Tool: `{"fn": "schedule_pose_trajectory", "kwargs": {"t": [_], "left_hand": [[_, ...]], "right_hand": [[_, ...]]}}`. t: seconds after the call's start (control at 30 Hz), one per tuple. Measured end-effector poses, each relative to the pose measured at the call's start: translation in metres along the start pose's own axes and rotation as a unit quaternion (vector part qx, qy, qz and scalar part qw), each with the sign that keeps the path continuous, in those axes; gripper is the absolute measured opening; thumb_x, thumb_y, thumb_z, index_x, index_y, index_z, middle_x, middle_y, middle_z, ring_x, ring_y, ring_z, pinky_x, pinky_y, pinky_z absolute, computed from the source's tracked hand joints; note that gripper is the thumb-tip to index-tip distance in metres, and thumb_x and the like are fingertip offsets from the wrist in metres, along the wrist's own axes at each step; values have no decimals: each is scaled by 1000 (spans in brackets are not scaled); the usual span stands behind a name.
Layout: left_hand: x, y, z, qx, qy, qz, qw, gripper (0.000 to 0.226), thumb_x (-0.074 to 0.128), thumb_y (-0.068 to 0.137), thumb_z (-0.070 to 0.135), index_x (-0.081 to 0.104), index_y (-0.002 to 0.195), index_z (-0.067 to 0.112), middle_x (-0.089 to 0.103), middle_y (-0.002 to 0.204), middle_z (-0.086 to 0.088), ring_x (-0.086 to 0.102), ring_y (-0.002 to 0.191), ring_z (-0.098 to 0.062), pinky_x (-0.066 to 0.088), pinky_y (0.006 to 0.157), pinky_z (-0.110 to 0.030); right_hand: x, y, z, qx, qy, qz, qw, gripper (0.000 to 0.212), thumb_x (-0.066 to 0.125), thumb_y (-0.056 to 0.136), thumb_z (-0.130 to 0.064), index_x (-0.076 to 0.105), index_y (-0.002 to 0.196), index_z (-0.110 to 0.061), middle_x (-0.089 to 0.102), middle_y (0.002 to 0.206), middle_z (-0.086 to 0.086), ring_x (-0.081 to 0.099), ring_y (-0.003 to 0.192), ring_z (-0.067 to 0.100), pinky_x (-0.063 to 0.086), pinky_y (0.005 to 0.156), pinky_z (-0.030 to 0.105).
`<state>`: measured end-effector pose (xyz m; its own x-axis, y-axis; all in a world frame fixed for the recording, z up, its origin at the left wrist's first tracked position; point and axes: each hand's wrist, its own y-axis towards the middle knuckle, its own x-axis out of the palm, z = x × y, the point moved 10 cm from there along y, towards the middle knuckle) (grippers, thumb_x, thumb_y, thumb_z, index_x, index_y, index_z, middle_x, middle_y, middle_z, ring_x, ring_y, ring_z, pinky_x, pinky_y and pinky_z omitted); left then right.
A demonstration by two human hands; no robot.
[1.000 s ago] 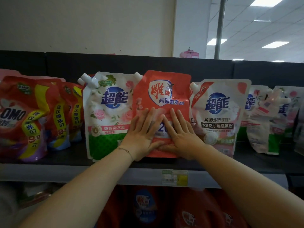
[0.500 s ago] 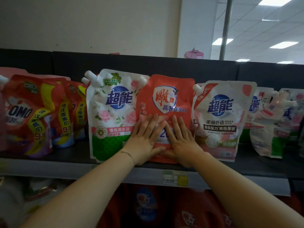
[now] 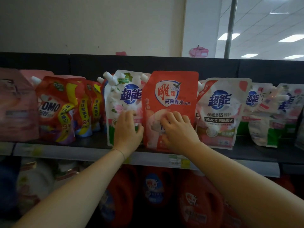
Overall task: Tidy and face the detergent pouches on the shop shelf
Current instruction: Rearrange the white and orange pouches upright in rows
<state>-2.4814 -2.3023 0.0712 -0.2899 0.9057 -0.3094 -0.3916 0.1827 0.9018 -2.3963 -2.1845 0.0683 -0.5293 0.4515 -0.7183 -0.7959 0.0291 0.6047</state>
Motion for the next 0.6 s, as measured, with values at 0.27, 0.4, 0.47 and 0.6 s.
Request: {"fn": "schedule_pose_trajectory", "kwargs": {"t": [0.27, 0.4, 0.47, 0.6], "left_hand": [[10, -15, -124, -401, -222, -9, 888, 103, 84, 67, 42, 23, 145, 13, 38, 144, -9, 40, 131, -29, 36, 108, -48], [23, -15, -130, -422, -312, -21, 851, 63, 84, 70, 31, 56, 123, 11, 63, 118, -5, 59, 110, -26, 48, 95, -42], [17, -14, -124, -402, -321, 16, 858, 40, 81, 75, 25, 61, 108, 15, 66, 104, -2, 61, 99, -23, 49, 86, -37], [0, -24, -116, -397, -300, 101, 861, 29, 79, 77, 27, 63, 99, 18, 66, 95, 2, 62, 94, -23, 50, 88, -41]], "right_hand": [[1, 13, -52, -52, 66, 1, 996, 35, 45, 90, -33, 48, 119, -14, 41, 130, 9, 40, 116, 30, 36, 92, 44], [10, 15, -56, -28, 99, -23, 994, 33, 45, 91, -34, 49, 117, -13, 41, 129, 8, 36, 119, 30, 34, 96, 45], [12, 16, -55, -19, 104, -30, 994, 36, 46, 91, -35, 49, 119, -13, 40, 129, 7, 35, 120, 30, 33, 98, 45], [15, 21, -53, -14, 111, -51, 992, 42, 49, 90, -36, 46, 125, -13, 40, 131, 7, 35, 124, 30, 31, 103, 46]]}}
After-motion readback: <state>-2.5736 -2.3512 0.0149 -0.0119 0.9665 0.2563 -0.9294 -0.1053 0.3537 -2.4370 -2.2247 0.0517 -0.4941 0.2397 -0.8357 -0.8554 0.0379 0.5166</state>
